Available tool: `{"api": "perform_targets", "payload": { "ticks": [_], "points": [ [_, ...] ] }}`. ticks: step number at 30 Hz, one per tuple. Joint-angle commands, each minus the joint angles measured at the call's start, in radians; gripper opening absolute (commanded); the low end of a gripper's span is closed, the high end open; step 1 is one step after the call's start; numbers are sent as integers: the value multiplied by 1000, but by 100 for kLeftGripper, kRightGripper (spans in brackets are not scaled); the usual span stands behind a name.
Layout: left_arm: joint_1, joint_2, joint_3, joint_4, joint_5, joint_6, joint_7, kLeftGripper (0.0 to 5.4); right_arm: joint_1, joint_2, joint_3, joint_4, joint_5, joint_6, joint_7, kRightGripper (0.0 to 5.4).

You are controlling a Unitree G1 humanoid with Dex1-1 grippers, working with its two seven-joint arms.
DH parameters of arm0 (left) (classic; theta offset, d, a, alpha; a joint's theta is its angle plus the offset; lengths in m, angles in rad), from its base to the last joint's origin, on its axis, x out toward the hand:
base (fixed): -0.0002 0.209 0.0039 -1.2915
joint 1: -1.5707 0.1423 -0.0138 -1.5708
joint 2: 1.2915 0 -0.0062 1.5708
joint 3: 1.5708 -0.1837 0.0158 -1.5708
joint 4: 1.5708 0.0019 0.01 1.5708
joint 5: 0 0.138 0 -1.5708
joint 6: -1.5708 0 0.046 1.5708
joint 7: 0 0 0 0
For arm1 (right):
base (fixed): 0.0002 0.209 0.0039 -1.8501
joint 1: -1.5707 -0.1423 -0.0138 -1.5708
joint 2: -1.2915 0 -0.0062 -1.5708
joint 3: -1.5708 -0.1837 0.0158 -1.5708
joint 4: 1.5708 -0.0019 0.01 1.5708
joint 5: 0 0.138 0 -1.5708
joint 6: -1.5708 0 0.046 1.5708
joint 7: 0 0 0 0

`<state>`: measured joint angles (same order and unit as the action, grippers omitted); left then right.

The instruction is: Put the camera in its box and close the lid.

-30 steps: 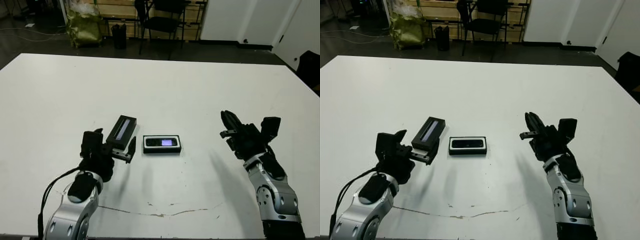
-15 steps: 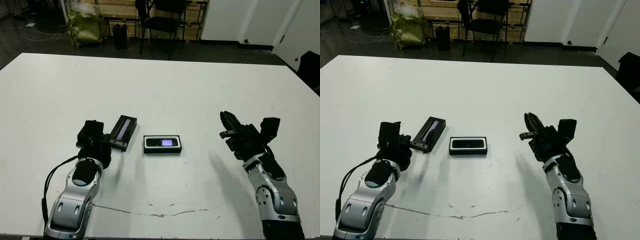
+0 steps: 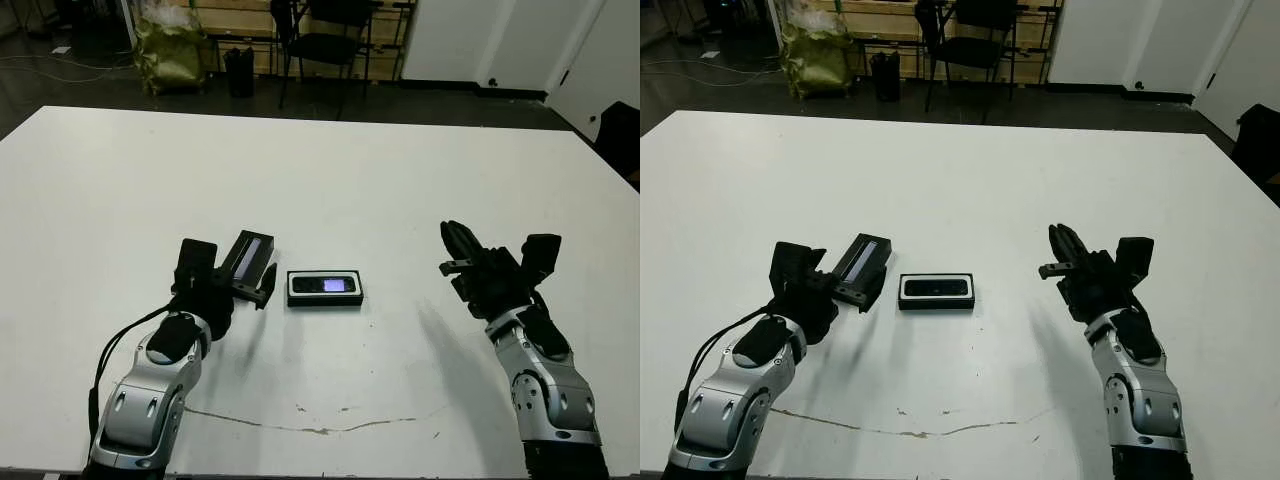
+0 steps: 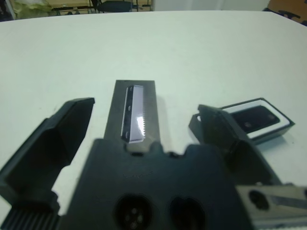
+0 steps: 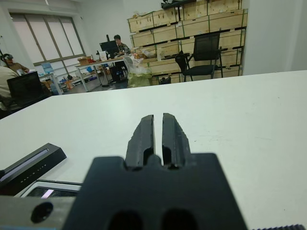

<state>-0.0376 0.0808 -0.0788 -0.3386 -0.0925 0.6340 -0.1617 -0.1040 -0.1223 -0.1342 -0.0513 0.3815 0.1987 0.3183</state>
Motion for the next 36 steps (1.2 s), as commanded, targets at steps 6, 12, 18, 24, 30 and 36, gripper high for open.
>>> {"api": "perform_targets", "payload": {
  "ticks": [6,12,18,24,30,36],
  "points": [
    [-28,26,-26,66,57,28,27,539,8,1,-6,-2,9,20,-5,0],
    [-49,39,-56,125,115,13,48,539,10,-2,0,1,-5,4,-4,0],
    [-42,13,-35,166,94,-29,49,539,10,-4,-1,1,-12,14,-13,0],
    [-61,17,-44,169,105,5,46,539,0,-7,-5,34,-22,-3,-3,0],
    [-72,8,-33,186,89,23,38,539,0,-7,-7,22,-6,5,6,0],
    [-88,2,-35,197,94,51,44,539,1,-6,-7,29,-7,-20,14,0]
  ]
}}
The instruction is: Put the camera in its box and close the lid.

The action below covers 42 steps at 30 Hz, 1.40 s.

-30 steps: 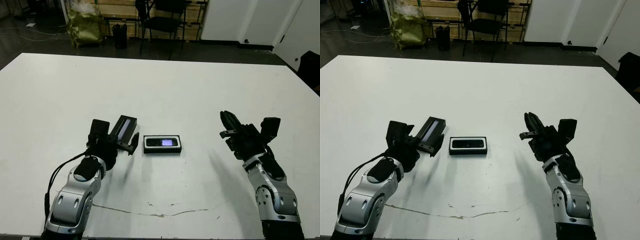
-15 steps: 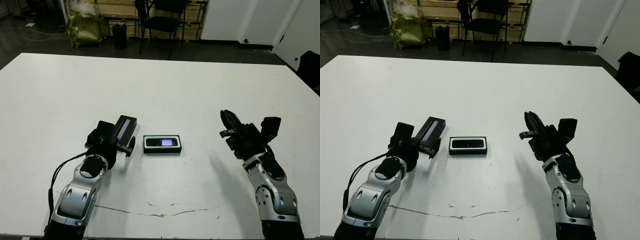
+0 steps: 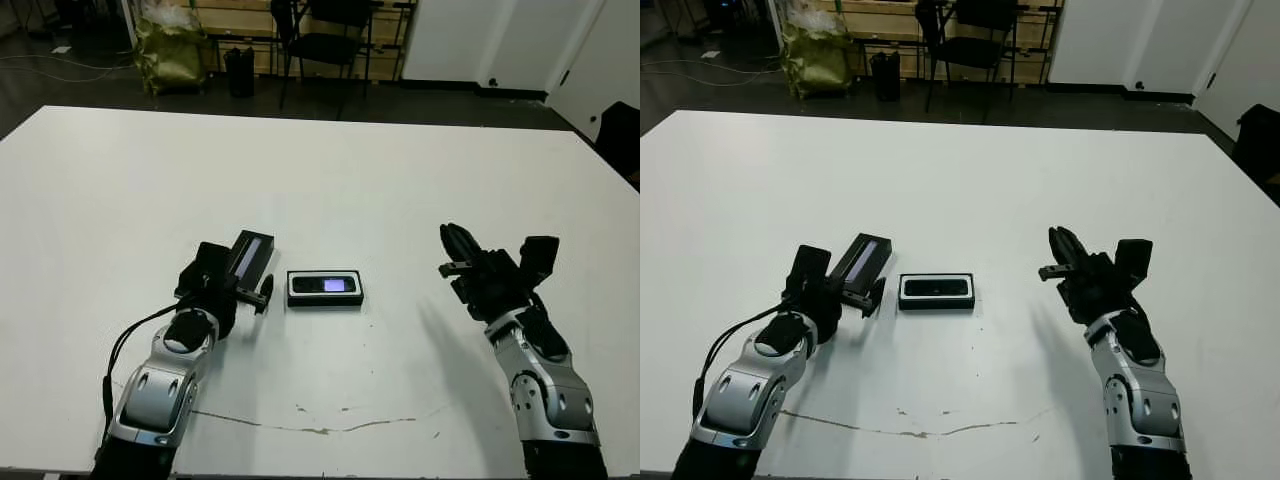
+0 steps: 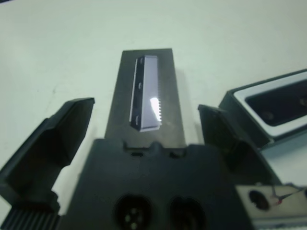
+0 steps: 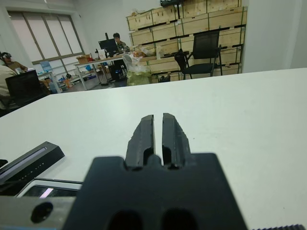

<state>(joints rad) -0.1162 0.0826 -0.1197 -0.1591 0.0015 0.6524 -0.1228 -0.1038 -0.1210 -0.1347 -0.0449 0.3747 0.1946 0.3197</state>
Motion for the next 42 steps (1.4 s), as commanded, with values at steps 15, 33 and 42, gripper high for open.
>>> {"api": "perform_targets", "payload": {
  "ticks": [15,33,42],
  "points": [
    [-35,-59,78,-15,-63,191,24,539,2,-9,-10,18,2,6,7,0],
    [-72,-169,233,-3,-226,336,94,539,6,-13,-11,7,2,3,12,0],
    [-80,-31,70,-2,-115,309,78,539,7,-13,-12,5,2,15,4,0]
  ]
}}
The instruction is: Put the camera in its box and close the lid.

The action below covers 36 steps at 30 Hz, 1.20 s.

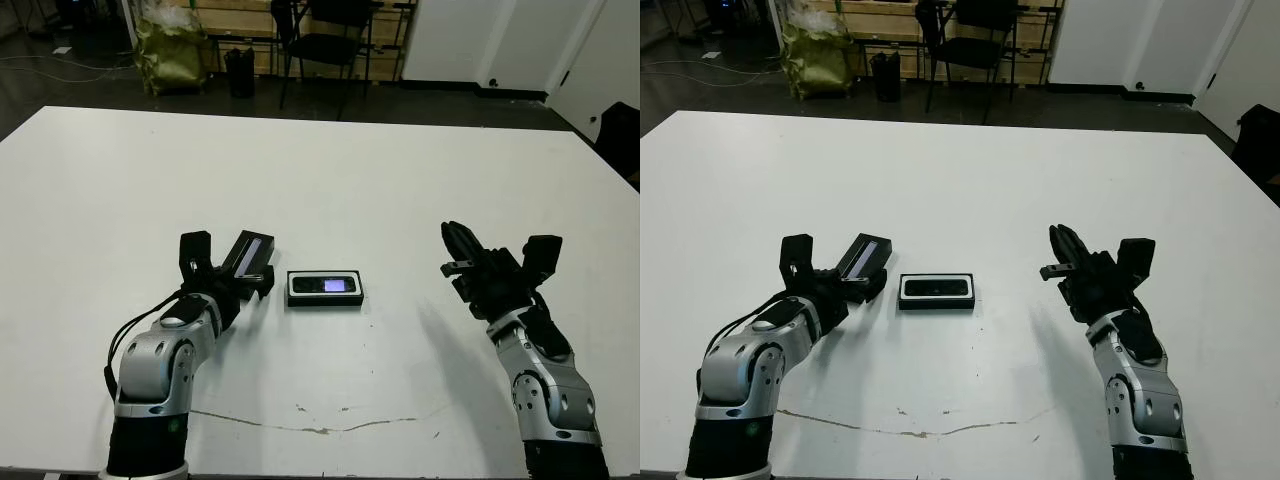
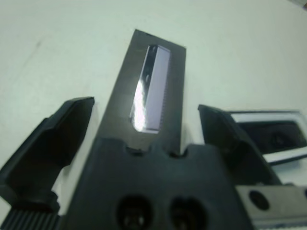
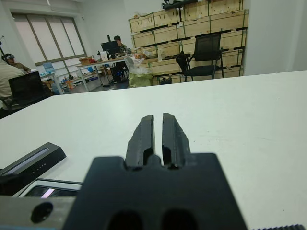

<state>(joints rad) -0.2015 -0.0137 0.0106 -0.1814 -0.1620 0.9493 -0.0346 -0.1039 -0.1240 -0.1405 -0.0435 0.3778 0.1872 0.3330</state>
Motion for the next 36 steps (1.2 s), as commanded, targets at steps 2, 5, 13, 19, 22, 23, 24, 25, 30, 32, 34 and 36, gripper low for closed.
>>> {"api": "perform_targets", "payload": {
  "ticks": [2,5,13,19,22,23,24,25,30,32,34,36],
  "points": [
    [4,94,-77,29,57,0,-31,539,8,-13,-3,4,-15,20,-17,0],
    [6,110,-84,37,59,-14,-46,539,6,-12,-8,12,-1,14,-1,0],
    [-9,144,-122,78,112,-28,-38,539,9,-9,-8,-14,9,39,-12,0],
    [18,57,-28,95,65,-74,-5,427,10,-14,-10,-1,-3,19,-2,0],
    [23,58,-17,96,47,-82,-31,356,9,-13,-6,7,-20,9,-11,0],
    [22,57,-10,94,38,-72,-37,329,9,-10,-8,5,-16,12,-10,0],
    [20,56,-6,91,33,-57,-38,305,9,-5,-12,-4,-3,29,-15,0],
    [17,54,2,89,22,-39,-40,286,9,-4,-13,-5,0,31,-14,0],
    [-1,50,36,89,-29,34,-55,270,8,-10,-10,-7,-3,40,-18,0],
    [-5,49,46,91,-45,42,-59,270,11,-2,-10,-25,4,55,-30,0],
    [-6,50,50,89,-53,41,-61,270,13,-1,-8,-30,5,47,-26,0],
    [-10,55,49,87,-54,43,-60,270,11,-8,-6,-11,-7,23,-16,0]
  ]
}}
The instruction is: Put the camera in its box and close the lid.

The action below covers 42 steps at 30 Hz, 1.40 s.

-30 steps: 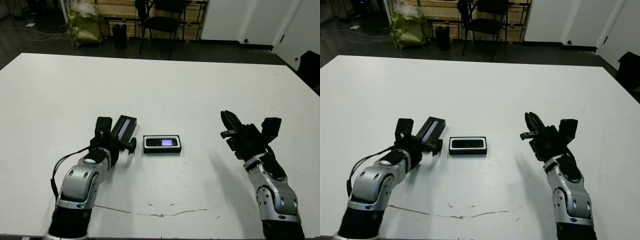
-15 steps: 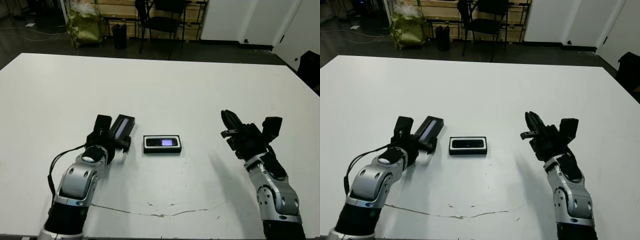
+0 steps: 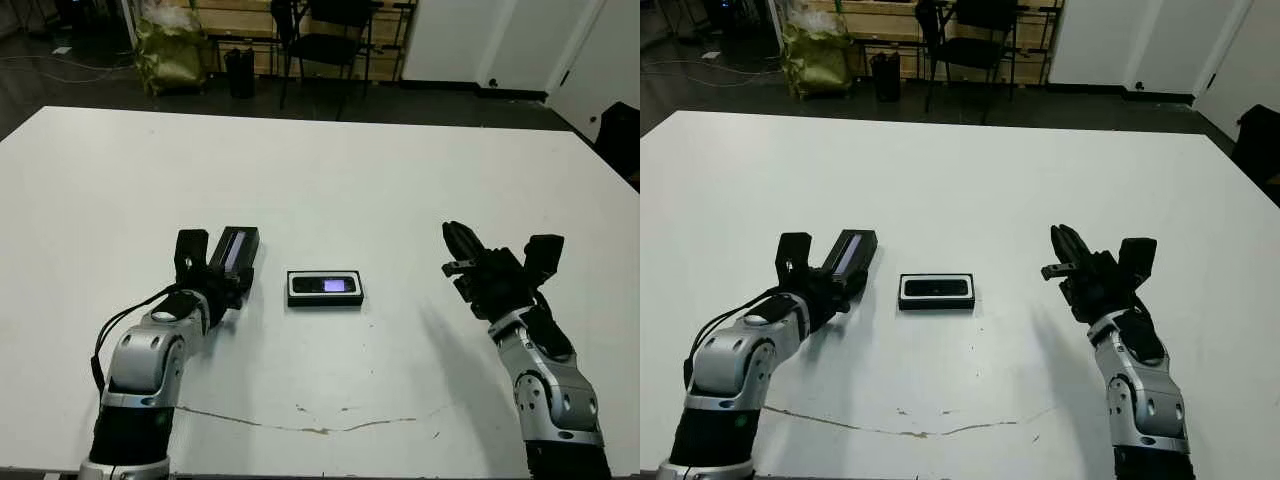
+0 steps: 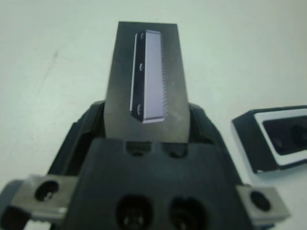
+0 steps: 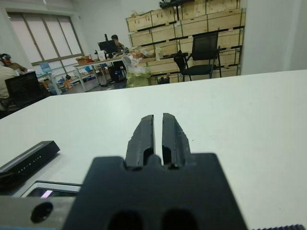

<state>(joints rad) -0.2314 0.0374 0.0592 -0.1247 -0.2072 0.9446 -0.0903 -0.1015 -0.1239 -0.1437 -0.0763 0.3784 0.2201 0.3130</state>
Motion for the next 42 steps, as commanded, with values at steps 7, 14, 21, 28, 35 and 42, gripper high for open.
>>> {"api": "perform_targets", "payload": {
  "ticks": [7,14,21,28,35,42],
  "points": [
    [-9,68,-20,19,17,-47,-44,270,3,-10,-1,38,-12,-18,2,0],
    [-111,167,45,20,-16,-100,-119,270,2,-5,-1,31,3,-10,6,0],
    [-199,304,70,47,-40,-182,-251,270,-1,-8,-1,41,4,-8,8,0],
    [-255,398,51,87,-49,-267,-386,270,4,-12,-3,38,-2,-12,11,0],
    [-288,464,-18,239,-29,-511,-613,270,11,-6,-8,26,6,5,1,0],
    [-408,514,-110,514,-1,-722,-905,270,17,-8,-3,30,-9,-8,-1,0]
  ]
}}
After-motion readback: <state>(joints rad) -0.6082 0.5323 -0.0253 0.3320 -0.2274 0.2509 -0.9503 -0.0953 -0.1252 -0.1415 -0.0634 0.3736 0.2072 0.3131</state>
